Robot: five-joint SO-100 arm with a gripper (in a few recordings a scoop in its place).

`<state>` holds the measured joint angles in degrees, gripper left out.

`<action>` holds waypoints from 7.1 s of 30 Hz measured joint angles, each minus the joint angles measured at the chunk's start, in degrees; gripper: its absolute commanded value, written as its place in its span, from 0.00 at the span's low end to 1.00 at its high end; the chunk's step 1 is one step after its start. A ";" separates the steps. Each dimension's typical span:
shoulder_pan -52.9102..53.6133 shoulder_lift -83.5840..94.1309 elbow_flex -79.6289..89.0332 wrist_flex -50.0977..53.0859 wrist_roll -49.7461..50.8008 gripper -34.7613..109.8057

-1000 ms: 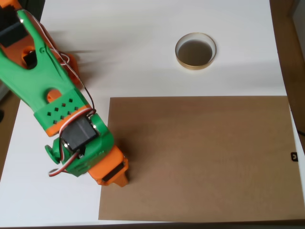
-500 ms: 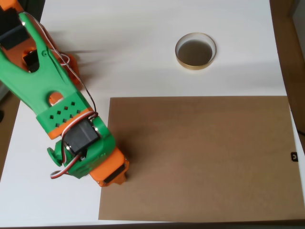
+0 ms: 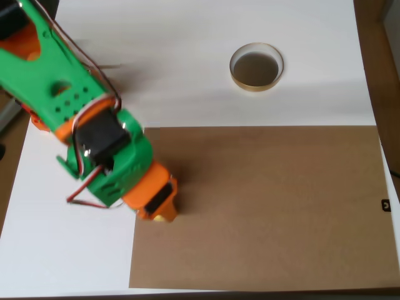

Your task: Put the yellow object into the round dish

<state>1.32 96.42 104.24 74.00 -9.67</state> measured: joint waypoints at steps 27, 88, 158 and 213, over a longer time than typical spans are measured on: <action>-31.64 8.70 3.34 4.75 -1.49 0.24; -61.00 -35.77 -39.90 11.60 0.44 0.24; -10.11 29.36 6.24 6.77 -15.12 0.39; 19.25 89.56 61.61 -12.57 4.04 0.30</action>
<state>20.57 185.98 165.85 61.44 -5.62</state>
